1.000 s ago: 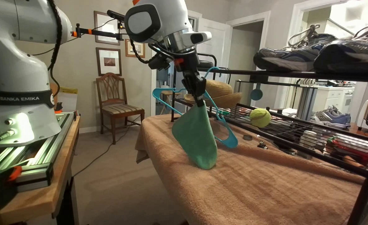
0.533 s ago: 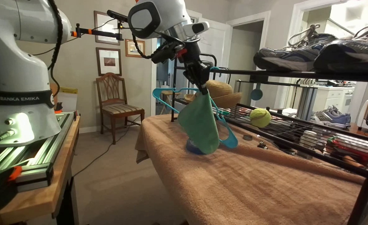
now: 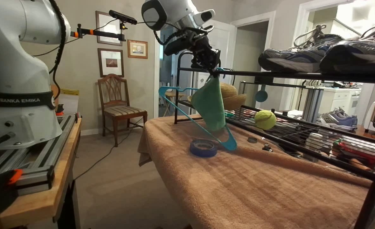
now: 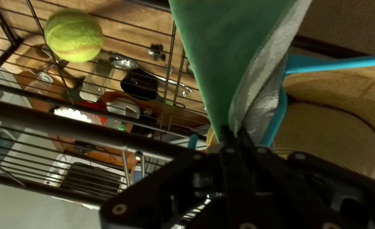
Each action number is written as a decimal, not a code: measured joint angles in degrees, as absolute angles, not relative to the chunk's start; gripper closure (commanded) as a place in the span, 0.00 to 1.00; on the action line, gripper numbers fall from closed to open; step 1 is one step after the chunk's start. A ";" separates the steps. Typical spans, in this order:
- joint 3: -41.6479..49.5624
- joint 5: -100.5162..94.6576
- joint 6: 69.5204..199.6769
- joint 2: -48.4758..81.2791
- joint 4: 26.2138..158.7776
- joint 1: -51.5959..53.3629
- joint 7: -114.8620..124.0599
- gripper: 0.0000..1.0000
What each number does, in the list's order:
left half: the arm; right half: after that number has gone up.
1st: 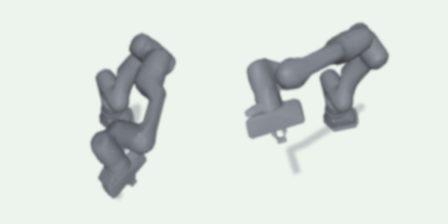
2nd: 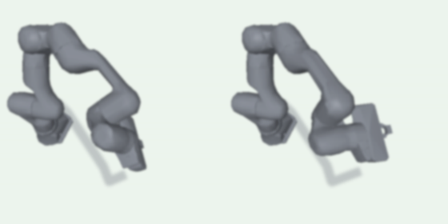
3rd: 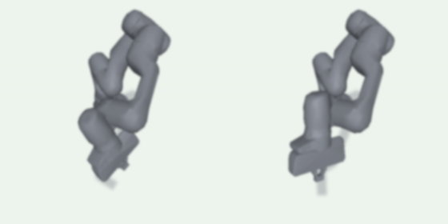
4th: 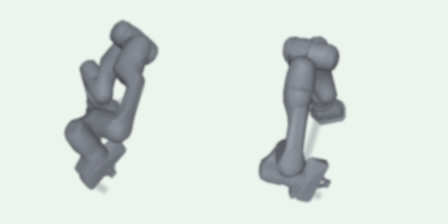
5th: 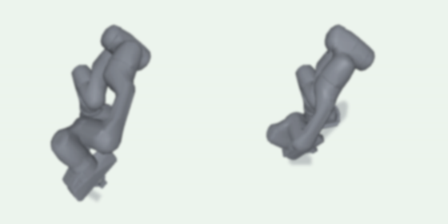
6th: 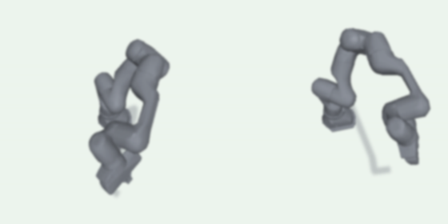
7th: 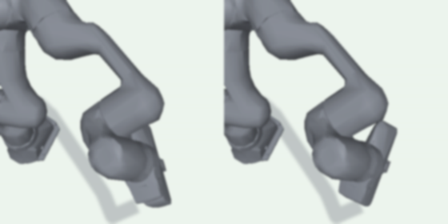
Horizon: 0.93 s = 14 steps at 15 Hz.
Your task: Put the green towel on the hanger
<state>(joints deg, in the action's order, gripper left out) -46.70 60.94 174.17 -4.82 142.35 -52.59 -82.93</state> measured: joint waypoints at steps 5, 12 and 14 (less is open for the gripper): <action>-41.07 70.46 166.21 -10.91 145.60 -51.69 -96.33 0.99; -36.63 71.65 166.09 -13.55 150.57 -51.69 -99.49 0.99; -36.34 71.79 166.01 -13.55 151.14 -51.49 -101.06 0.99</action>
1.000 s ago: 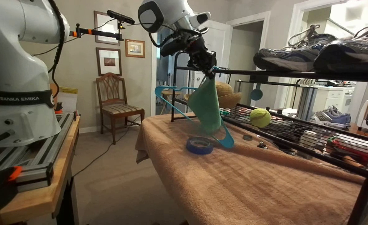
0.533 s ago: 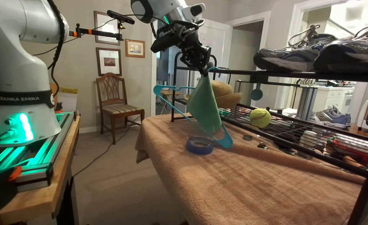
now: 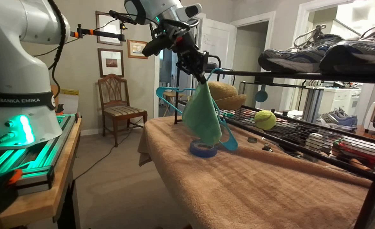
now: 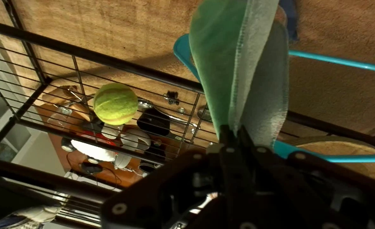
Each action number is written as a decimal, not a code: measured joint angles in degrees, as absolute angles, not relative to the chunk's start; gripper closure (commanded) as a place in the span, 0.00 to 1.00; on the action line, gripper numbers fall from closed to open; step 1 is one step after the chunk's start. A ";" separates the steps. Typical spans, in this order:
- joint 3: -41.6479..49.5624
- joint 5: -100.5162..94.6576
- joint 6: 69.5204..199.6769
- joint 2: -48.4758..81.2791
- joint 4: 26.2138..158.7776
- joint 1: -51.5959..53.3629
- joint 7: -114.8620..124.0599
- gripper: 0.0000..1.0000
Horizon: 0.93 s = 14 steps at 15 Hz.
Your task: Put the green towel on the hanger
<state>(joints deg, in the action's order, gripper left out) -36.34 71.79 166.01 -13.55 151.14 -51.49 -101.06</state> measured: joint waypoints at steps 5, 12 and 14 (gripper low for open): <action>-35.43 76.38 164.37 -13.56 152.04 -49.44 -109.37 0.99; -32.52 93.61 157.98 -15.47 152.06 -47.12 -121.40 0.99; -31.86 97.19 157.32 -15.99 152.12 -47.13 -123.02 0.99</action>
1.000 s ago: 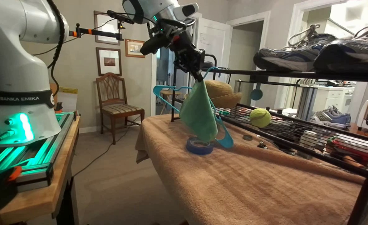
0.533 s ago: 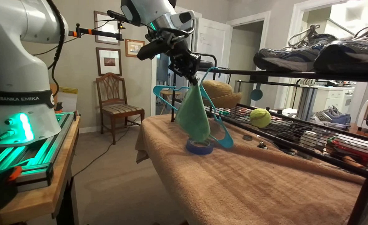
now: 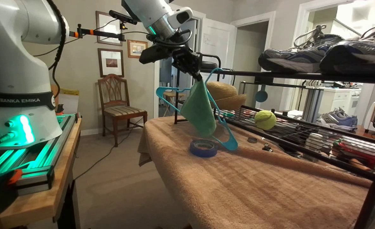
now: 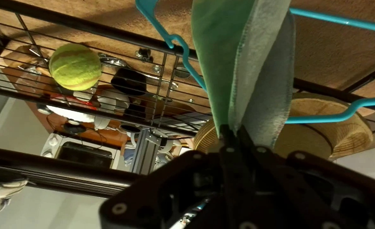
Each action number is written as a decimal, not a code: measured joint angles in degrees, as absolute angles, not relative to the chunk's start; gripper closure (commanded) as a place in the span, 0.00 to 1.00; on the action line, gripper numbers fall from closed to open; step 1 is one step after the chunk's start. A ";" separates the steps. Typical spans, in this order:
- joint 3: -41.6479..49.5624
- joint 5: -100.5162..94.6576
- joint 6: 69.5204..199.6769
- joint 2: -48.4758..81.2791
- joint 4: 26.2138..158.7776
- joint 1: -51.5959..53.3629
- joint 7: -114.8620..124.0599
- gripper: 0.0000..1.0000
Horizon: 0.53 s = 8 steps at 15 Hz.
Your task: Put the green towel on the hanger
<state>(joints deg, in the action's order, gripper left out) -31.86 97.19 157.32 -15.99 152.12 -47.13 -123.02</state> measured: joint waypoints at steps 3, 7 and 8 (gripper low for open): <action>-31.10 103.22 156.95 -16.23 152.15 -47.14 -125.18 0.99; -31.43 108.21 156.91 -15.53 152.47 -47.11 -125.90 0.99; -31.73 108.60 156.91 -15.07 152.67 -47.06 -125.90 0.99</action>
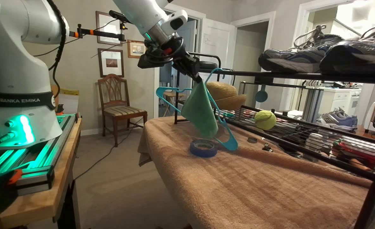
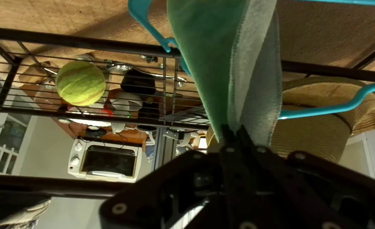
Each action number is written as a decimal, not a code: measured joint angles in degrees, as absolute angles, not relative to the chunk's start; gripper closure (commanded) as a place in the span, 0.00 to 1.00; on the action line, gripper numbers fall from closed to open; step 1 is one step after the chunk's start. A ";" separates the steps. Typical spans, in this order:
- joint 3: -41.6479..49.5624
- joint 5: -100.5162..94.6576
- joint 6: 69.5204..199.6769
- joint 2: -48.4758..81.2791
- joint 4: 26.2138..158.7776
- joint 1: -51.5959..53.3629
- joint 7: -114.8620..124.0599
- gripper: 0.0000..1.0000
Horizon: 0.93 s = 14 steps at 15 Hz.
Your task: Put the green towel on the hanger
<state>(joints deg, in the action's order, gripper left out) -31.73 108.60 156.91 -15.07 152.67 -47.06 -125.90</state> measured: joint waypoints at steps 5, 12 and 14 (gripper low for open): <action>-33.63 108.85 156.98 -11.83 153.31 -46.89 -125.90 0.99; -34.99 108.49 158.83 -7.99 153.33 -46.89 -126.04 0.99; -35.52 106.91 159.58 -6.86 153.33 -46.89 -126.14 0.99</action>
